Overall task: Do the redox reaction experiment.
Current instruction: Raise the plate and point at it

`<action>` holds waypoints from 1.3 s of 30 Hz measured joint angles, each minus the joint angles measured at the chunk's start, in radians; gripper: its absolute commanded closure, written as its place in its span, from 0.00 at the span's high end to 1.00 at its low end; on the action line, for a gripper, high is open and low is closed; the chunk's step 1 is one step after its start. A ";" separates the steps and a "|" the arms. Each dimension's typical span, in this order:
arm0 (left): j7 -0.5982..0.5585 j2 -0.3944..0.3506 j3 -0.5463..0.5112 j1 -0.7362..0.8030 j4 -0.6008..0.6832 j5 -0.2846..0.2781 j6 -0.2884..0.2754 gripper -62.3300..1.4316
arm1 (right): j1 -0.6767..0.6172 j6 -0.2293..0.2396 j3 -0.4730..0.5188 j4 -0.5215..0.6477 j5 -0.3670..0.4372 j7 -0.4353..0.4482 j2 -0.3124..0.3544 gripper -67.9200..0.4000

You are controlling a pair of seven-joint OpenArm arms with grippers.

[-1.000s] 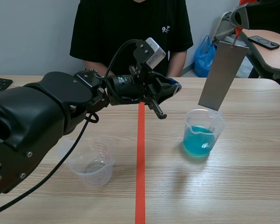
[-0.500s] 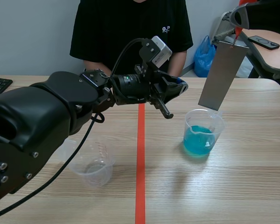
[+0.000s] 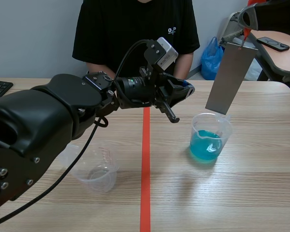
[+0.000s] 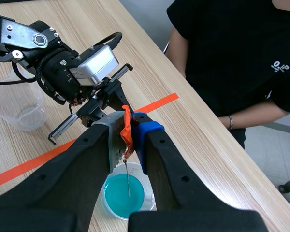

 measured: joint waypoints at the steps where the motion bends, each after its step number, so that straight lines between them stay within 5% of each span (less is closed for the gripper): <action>1: 0.000 0.000 0.000 0.000 0.000 0.000 0.000 0.07 | 0.000 0.000 0.000 0.000 0.000 0.000 0.000 0.03; 10: -0.037 -0.013 0.000 -0.002 0.000 0.000 0.000 0.07 | 0.000 0.000 0.000 0.000 0.000 0.000 0.000 0.03; 20: -0.080 -0.114 0.000 -0.003 0.000 -0.004 0.000 0.07 | 0.000 0.000 0.000 0.000 0.000 0.000 0.000 0.03; 31: -0.143 -0.483 0.000 0.042 0.001 -0.183 0.000 0.07 | 0.000 0.000 0.000 0.000 0.000 0.000 0.000 0.03; 39: -0.244 -0.751 0.000 0.268 0.002 -0.284 0.000 0.07 | 0.000 0.000 0.000 0.000 0.000 0.000 0.000 0.03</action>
